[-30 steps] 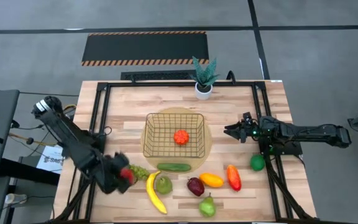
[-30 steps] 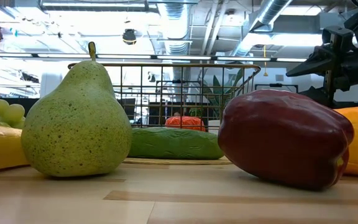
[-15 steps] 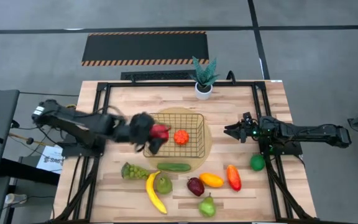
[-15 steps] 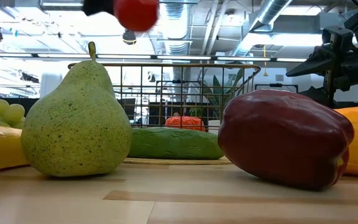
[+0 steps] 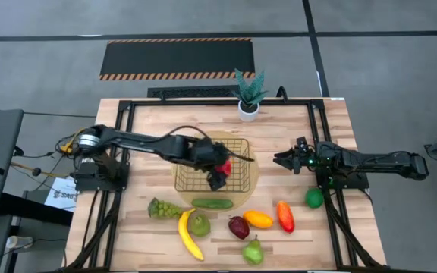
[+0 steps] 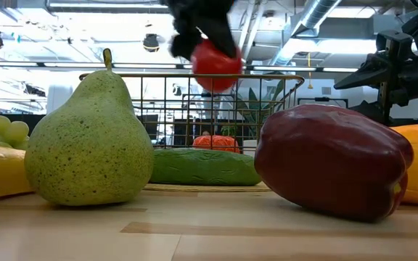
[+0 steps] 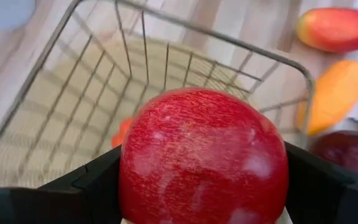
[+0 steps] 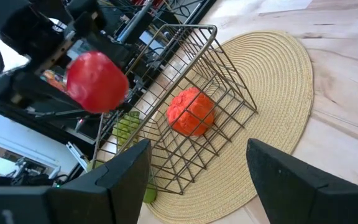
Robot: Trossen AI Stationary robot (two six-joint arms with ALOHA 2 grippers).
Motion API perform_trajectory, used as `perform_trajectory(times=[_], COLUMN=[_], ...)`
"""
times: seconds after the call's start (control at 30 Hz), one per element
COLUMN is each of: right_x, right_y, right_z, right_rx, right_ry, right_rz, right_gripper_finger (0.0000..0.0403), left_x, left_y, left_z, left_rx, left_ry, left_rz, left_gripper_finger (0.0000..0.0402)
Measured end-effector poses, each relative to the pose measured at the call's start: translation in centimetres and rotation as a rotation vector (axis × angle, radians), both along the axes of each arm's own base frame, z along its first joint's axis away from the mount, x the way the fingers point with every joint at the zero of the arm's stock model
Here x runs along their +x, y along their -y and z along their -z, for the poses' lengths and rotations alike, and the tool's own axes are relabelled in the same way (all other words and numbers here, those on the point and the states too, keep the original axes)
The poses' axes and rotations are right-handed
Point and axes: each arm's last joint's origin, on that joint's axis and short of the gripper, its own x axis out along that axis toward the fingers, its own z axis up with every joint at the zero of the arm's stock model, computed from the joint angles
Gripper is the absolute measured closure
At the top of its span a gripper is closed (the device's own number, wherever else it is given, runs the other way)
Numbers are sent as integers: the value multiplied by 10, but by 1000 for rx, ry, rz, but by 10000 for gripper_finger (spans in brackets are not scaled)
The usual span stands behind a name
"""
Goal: Build produce basket
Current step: Put the apple into the silver basket, then put the left pear into the silver basket
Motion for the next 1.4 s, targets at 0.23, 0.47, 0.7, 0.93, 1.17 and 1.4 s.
perform_trajectory(times=[0.23, 0.47, 0.7, 0.93, 1.17, 1.4], right_x=[0, 0, 0, 0, 0, 0], right_y=[0, 0, 0, 0, 0, 0], right_z=[0, 0, 0, 0, 0, 0], right_rx=[0, 0, 0, 0, 0, 0], right_ry=[0, 0, 0, 0, 0, 0], right_rz=[0, 0, 0, 0, 0, 0], right_gripper_finger=[117, 117, 117, 117, 117, 117], left_x=[43, 60, 60, 59, 59, 57], left_y=[-2, -1, -5, -5, -6, -13], left_z=[28, 47, 49, 49, 49, 12], left_rx=[28, 11, -16, -14, -21, -70], left_ry=[-53, -85, -84, -89, -90, -104], left_rz=[155, 256, 304, 307, 302, 313], left_gripper_finger=[89, 86, 61, 34, 11, 11])
